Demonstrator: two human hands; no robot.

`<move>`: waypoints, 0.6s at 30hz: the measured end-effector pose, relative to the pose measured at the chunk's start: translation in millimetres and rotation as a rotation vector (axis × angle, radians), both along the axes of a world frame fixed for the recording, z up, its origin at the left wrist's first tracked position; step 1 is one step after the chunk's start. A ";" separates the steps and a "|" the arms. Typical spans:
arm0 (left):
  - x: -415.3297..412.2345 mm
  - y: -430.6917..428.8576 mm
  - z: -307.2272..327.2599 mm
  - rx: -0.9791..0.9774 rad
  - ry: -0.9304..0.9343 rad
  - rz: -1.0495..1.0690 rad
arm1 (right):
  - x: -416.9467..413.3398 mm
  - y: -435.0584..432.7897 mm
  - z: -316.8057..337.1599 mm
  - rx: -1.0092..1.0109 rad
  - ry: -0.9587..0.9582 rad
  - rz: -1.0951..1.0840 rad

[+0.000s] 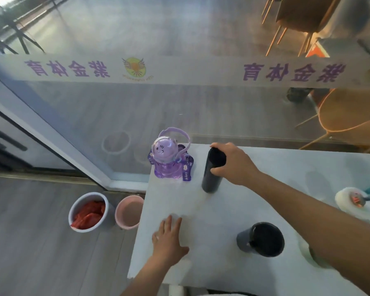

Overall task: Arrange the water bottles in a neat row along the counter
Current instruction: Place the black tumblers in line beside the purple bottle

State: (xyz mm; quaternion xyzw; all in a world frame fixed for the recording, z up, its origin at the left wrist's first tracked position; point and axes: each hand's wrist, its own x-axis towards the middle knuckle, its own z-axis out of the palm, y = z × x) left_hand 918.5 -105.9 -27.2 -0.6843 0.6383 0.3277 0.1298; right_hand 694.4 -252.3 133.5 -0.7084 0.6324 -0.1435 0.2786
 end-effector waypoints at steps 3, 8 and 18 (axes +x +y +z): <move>0.2 0.6 -0.5 0.009 -0.019 -0.003 | 5.4 -34.3 1.4 -0.020 0.019 0.031; 2.0 0.3 1.1 0.002 -0.017 0.012 | 18.6 -70.6 0.8 -0.031 0.051 0.090; 4.1 2.4 -1.8 0.018 -0.005 0.015 | 31.4 -76.3 -4.8 -0.062 0.019 0.133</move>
